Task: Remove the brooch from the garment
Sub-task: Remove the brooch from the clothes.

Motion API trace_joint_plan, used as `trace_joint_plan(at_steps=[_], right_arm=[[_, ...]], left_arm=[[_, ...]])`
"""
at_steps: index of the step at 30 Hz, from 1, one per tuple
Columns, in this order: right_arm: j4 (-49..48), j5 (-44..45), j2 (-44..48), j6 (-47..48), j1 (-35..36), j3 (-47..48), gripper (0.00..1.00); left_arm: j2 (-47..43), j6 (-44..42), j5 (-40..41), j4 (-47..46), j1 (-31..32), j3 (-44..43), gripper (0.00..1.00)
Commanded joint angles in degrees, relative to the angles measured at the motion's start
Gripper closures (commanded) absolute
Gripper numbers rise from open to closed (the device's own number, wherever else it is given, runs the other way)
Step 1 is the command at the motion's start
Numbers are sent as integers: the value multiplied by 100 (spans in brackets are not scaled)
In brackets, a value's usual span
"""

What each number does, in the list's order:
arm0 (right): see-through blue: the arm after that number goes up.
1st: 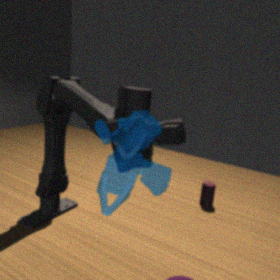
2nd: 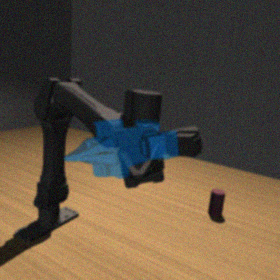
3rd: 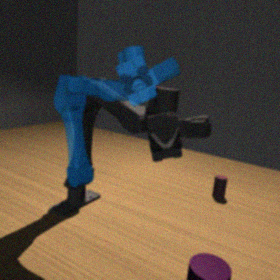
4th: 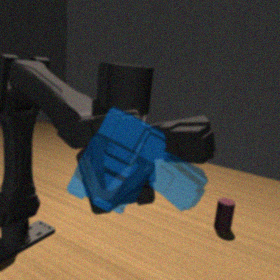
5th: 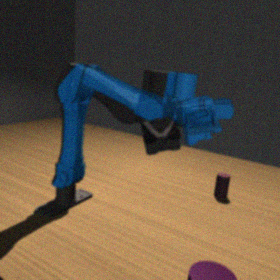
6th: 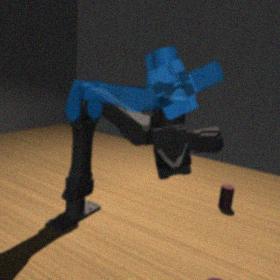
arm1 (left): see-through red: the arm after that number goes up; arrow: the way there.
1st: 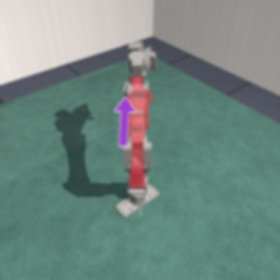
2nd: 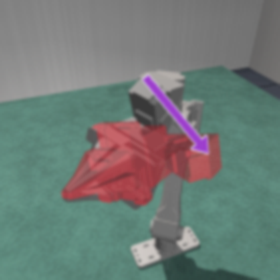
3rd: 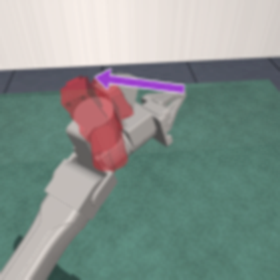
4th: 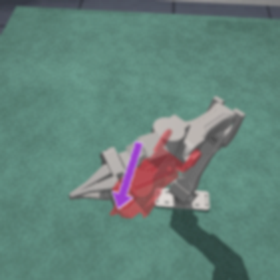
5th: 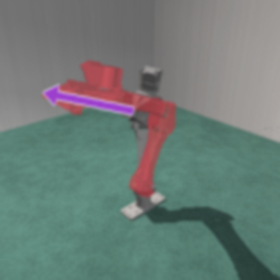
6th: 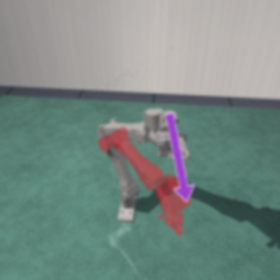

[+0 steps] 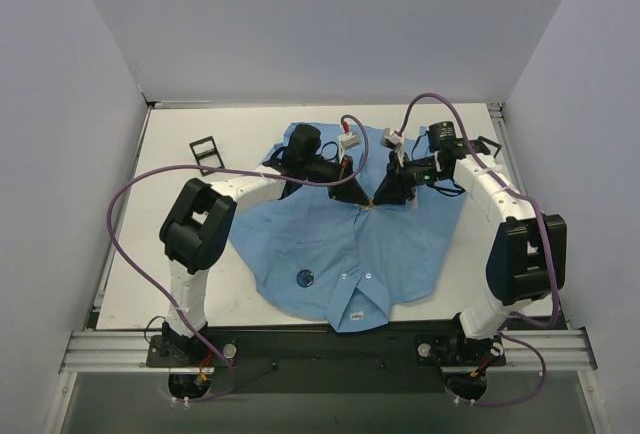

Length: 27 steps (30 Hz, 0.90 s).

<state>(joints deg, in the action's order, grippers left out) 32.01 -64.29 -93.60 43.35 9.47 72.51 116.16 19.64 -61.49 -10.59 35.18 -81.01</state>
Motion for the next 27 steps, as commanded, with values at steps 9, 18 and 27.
trace_joint_plan(at_steps=[9,18,27], right_arm=[[113,171,-237,200,177,193,72],[139,154,-308,112,169,316,84],[209,57,-211,200,169,281,100]], left_arm=[[-252,268,-398,-672,42,-81,100],[-252,365,-460,-778,42,-64,100],[-199,269,-355,-541,15,-151,96]])
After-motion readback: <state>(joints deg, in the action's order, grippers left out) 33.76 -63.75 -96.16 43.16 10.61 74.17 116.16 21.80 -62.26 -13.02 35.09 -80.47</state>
